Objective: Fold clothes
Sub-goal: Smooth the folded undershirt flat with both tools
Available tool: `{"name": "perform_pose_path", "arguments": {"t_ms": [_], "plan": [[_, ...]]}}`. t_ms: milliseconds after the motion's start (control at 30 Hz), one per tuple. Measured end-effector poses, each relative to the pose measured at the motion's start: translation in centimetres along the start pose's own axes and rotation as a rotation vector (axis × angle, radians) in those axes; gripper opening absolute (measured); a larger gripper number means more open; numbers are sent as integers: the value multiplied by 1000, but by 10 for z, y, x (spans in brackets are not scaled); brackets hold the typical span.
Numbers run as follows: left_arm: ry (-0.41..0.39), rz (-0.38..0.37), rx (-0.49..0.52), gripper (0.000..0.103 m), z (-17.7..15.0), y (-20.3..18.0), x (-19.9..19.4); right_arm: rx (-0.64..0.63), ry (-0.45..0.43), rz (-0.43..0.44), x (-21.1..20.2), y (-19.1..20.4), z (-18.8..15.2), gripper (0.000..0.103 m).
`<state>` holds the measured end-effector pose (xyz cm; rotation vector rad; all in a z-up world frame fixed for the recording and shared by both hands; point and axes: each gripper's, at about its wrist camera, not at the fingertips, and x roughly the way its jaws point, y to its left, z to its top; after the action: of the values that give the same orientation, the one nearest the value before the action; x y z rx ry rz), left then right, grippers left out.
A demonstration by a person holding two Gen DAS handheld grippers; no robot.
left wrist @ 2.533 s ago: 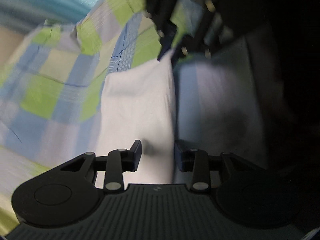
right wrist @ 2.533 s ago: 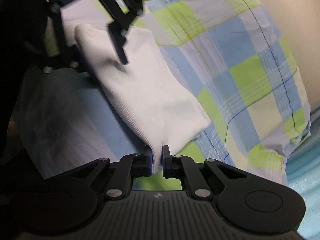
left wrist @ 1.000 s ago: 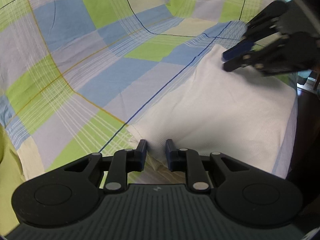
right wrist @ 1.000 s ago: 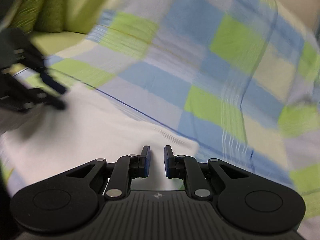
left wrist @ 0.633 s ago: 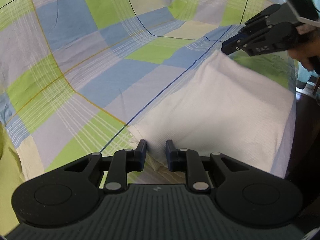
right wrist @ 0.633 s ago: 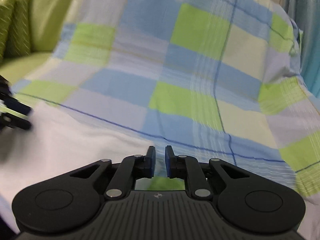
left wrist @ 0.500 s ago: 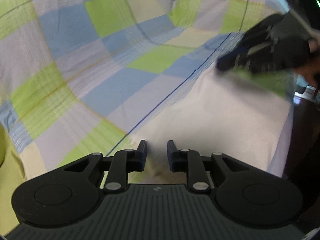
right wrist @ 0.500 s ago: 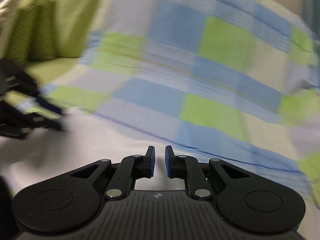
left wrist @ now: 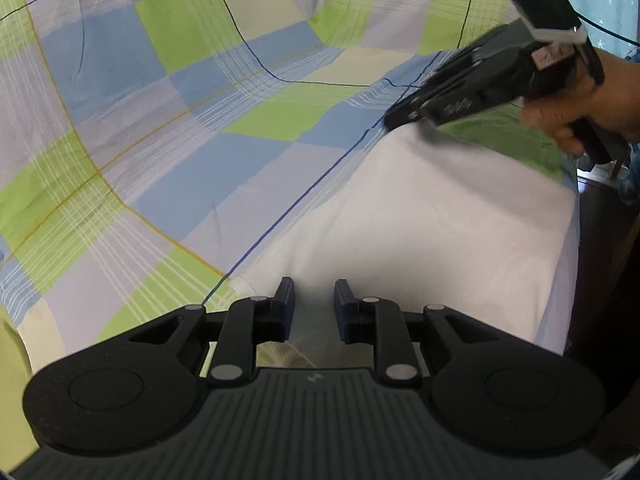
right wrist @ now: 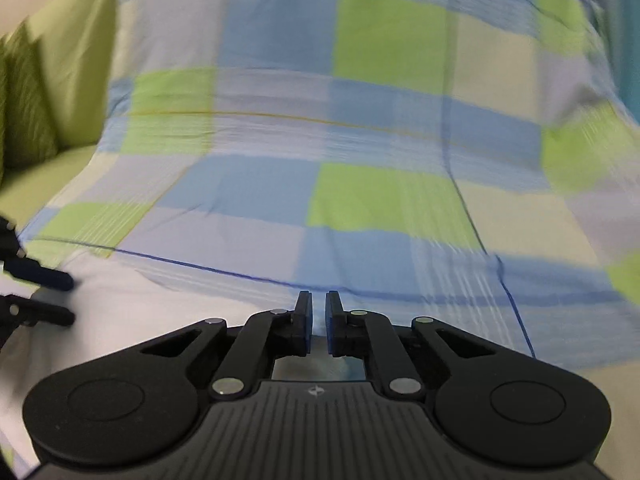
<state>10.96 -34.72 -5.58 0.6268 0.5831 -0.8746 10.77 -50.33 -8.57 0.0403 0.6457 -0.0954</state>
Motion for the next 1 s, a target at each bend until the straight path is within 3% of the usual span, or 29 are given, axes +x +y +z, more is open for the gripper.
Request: {"name": "perform_pose_path", "arguments": {"t_ms": [100, 200, 267, 367, 433, 533, 667, 800, 1000], "plan": [[-19, 9, -32, 18, 2, 2, -5, 1, -22, -12, -16, -5, -6, 10], [-58, 25, -61, 18, 9, 5, -8, -14, -71, 23, -35, 3, -11, 10], [-41, 39, -44, 18, 12, 5, -1, -38, -68, 61, -36, 13, -16, 9], [-5, 89, 22, 19, 6, 2, 8, -65, -45, 15, -29, 18, -18, 9], [-6, 90, -5, 26, 1, 7, 6, -8, -63, -20, -32, 6, -17, 10], [-6, 99, -32, 28, -3, 13, 0, 48, -93, -53, -40, -8, -16, 14], [-44, 114, -13, 22, -2, 2, -8, -6, -133, 19, -60, 8, -17, 14], [-32, 91, 21, 22, 0, -6, 1, -54, -68, 101, -45, 29, -21, 13], [-24, 103, -53, 23, -6, 6, 2, 37, -25, 30, -10, 11, -11, 14]]}}
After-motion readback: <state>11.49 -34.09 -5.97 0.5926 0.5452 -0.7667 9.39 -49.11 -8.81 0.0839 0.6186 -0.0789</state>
